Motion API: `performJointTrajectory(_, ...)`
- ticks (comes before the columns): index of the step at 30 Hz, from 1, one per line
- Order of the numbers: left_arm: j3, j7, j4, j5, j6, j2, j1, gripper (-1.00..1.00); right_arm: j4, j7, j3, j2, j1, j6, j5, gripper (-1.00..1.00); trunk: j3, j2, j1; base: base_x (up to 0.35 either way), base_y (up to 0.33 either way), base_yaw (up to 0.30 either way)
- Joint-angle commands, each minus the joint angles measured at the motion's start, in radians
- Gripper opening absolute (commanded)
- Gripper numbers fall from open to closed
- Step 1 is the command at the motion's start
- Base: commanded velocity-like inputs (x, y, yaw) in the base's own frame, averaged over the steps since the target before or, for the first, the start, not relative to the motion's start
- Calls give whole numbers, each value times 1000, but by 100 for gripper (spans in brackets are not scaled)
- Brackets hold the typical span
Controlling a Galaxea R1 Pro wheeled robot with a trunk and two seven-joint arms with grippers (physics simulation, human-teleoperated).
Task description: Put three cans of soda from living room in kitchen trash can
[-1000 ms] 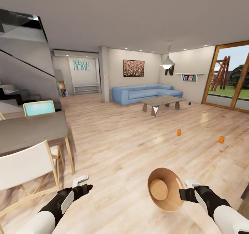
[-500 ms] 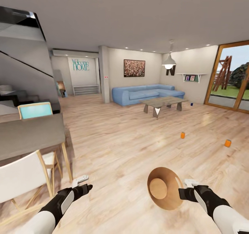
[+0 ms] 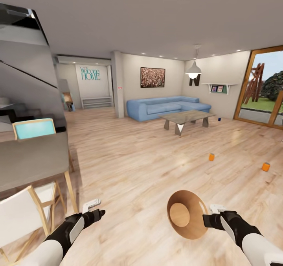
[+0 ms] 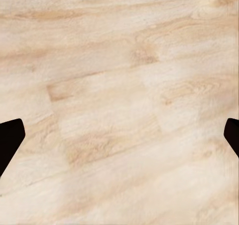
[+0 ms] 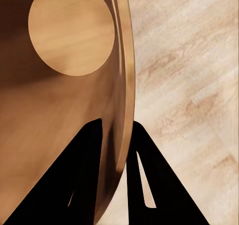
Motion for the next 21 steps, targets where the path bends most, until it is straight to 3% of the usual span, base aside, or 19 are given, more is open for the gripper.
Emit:
performJointTrajectory(1, 0, 0, 0, 0, 0, 0, 0, 100, -1, 5, -5, 0, -1, 1, -12, -100, 0, 0, 0, 323, 71, -141)
performJointTrajectory(6, 0, 0, 0, 0, 0, 0, 0, 100, 1, 5, -5, -1, -1, -3, -12, -100, 1, 0, 0, 323, 71, -155)
performJointTrajectory(11, 0, 0, 0, 0, 0, 0, 0, 100, 4, 4, -5, 0, 13, -104, -12, -100, 1, 0, 0, 323, 59, -27)
performJointTrajectory(21, 0, 0, 0, 0, 0, 0, 0, 100, 6, 0, -5, 4, 16, -121, -13, -100, 3, 0, 0, 318, 9, -42)
